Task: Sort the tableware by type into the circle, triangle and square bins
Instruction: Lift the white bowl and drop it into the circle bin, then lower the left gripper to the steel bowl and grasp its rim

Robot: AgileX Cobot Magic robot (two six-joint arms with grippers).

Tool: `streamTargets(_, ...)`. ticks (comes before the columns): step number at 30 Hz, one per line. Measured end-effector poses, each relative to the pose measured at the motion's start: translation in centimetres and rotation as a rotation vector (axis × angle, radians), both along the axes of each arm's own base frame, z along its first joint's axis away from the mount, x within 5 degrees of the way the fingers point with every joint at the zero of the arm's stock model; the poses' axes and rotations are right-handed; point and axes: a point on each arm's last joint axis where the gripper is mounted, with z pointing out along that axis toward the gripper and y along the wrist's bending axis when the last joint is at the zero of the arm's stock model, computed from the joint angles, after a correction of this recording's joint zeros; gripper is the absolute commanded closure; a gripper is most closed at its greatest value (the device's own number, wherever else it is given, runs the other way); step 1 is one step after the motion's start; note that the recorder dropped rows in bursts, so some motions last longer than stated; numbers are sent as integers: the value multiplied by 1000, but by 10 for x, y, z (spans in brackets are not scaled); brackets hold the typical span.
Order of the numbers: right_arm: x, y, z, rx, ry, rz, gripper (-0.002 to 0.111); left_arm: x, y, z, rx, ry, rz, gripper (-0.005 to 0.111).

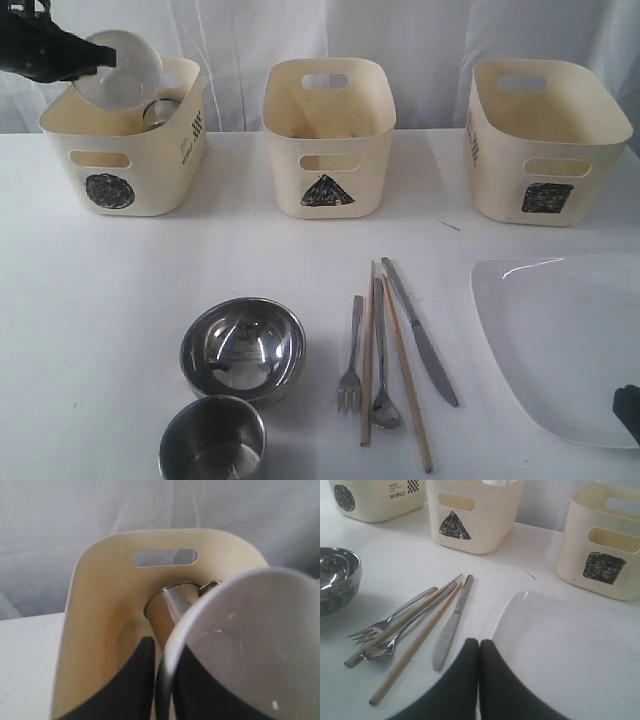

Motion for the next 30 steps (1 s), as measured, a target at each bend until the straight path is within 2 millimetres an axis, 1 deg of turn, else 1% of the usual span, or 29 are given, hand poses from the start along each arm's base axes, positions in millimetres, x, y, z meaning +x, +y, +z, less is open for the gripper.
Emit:
streamTargets(1, 0, 0, 0, 0, 0, 0, 108, 3, 0, -4, 0, 4, 0, 67)
streamTargets(3, 0, 0, 0, 0, 0, 0, 108, 7, 0, -10, 5, 7, 3, 63)
streamTargets(8, 0, 0, 0, 0, 0, 0, 108, 9, 1, -6, 1, -7, 6, 63)
streamTargets(10, 0, 0, 0, 0, 0, 0, 108, 5, -1, -2, -4, 11, -15, 64)
streamTargets(13, 0, 0, 0, 0, 0, 0, 108, -5, -5, 11, -15, 42, -64, 64)
streamTargets(17, 0, 0, 0, 0, 0, 0, 108, -29, -12, 37, -30, 97, -156, 64)
streamTargets(19, 0, 0, 0, 0, 0, 0, 108, -45, -15, 47, -37, 127, -192, 64)
streamTargets(20, 0, 0, 0, 0, 0, 0, 108, -54, -17, 49, -47, 149, -206, 64)
streamTargets(23, 0, 0, 0, 0, 0, 0, 108, -79, -18, 46, -61, 218, -225, 64)
streamTargets(25, 0, 0, 0, 0, 0, 0, 108, -97, -19, 37, -66, 269, -230, 64)
streamTargets(27, 0, 0, 0, 0, 0, 0, 108, -119, -20, 30, -71, 311, -233, 64)
streamTargets(28, 0, 0, 0, 0, 0, 0, 108, -129, -21, 31, -71, 317, -237, 64)
streamTargets(29, 0, 0, 0, 0, 0, 0, 108, -142, -23, 25, -72, 345, -244, 64)
streamTargets(30, 0, 0, 0, 0, 0, 0, 108, -153, -26, 25, -69, 350, -254, 64)
